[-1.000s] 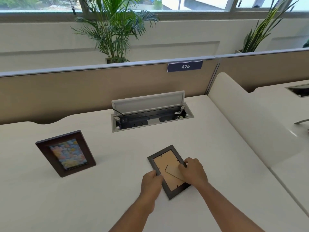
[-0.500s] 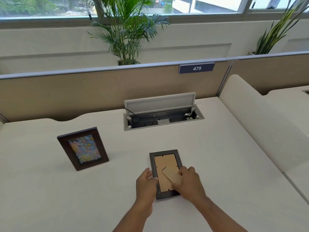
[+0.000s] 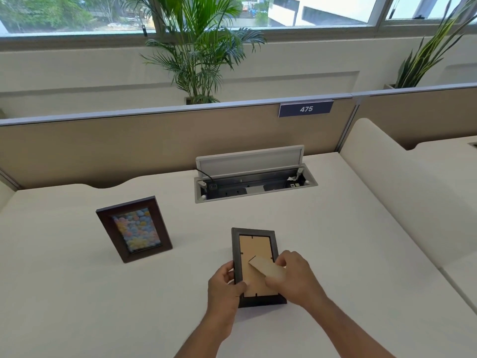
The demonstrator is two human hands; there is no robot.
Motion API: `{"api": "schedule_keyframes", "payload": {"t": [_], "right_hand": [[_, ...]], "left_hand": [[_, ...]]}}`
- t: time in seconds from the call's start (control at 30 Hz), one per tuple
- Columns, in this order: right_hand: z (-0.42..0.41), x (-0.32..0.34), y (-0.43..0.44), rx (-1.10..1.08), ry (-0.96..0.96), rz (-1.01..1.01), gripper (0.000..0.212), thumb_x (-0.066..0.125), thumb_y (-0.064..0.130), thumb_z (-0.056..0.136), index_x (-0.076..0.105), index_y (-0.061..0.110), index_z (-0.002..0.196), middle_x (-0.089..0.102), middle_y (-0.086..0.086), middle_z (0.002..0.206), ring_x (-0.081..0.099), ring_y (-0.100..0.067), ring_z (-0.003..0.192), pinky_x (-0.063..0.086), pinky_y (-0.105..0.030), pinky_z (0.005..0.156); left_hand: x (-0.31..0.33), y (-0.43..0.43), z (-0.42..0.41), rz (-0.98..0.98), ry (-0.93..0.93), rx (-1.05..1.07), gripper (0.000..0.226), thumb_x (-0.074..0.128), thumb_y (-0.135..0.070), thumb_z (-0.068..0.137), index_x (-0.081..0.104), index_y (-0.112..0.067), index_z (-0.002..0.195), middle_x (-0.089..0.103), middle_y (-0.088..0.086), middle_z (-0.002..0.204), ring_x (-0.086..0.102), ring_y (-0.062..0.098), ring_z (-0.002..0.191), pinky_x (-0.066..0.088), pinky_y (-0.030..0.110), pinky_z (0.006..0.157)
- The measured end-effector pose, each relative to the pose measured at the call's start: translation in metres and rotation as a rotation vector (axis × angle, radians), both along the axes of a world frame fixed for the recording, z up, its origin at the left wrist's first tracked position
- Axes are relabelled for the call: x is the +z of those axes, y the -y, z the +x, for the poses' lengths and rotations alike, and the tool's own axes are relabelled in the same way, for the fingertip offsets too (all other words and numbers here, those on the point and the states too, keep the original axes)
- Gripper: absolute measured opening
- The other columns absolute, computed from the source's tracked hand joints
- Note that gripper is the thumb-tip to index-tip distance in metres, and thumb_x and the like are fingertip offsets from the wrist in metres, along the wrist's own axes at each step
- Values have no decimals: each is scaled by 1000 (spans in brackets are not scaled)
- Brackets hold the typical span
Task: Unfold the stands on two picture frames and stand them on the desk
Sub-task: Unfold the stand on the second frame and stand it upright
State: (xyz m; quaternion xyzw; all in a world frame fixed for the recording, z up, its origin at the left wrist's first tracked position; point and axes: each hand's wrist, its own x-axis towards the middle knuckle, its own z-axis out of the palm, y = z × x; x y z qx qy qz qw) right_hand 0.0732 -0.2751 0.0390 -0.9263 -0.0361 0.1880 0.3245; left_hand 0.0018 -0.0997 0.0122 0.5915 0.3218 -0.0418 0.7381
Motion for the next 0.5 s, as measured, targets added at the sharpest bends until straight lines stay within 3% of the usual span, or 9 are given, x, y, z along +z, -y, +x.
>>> {"api": "schedule_keyframes", "payload": {"t": [0.1, 0.23, 0.37, 0.5], "right_hand": [[-1, 15, -2, 75, 81, -74, 50, 65, 56, 62, 51, 28, 102, 45, 11, 104, 53, -7, 86, 40, -20, 62], [-1, 32, -7, 126, 153, -118, 56, 62, 62, 62, 47, 29, 104, 41, 10, 106, 53, -10, 88, 39, -18, 61], [-1, 43, -10, 173, 196, -185, 53, 67, 60, 68, 47, 31, 107, 41, 9, 108, 54, -12, 94, 49, -21, 68], [-3, 51, -15, 181, 264, -242, 58, 59, 63, 72, 52, 29, 119, 47, 7, 117, 57, -13, 95, 56, -29, 78]], "left_hand": [[5, -3, 0, 1, 35, -6, 58, 73, 9, 89, 67, -26, 135, 78, 7, 120, 73, 32, 115, 67, 35, 75], [11, -6, 0, -4, 79, -41, 56, 69, 10, 90, 69, -25, 135, 82, 0, 118, 74, 29, 116, 68, 48, 90], [17, -11, 1, -43, 64, -57, 53, 69, 10, 90, 67, -21, 133, 81, 4, 116, 73, 33, 116, 67, 54, 92], [23, -17, 1, -103, 103, -68, 59, 70, 11, 86, 63, -23, 133, 80, 12, 117, 75, 38, 114, 66, 56, 92]]}}
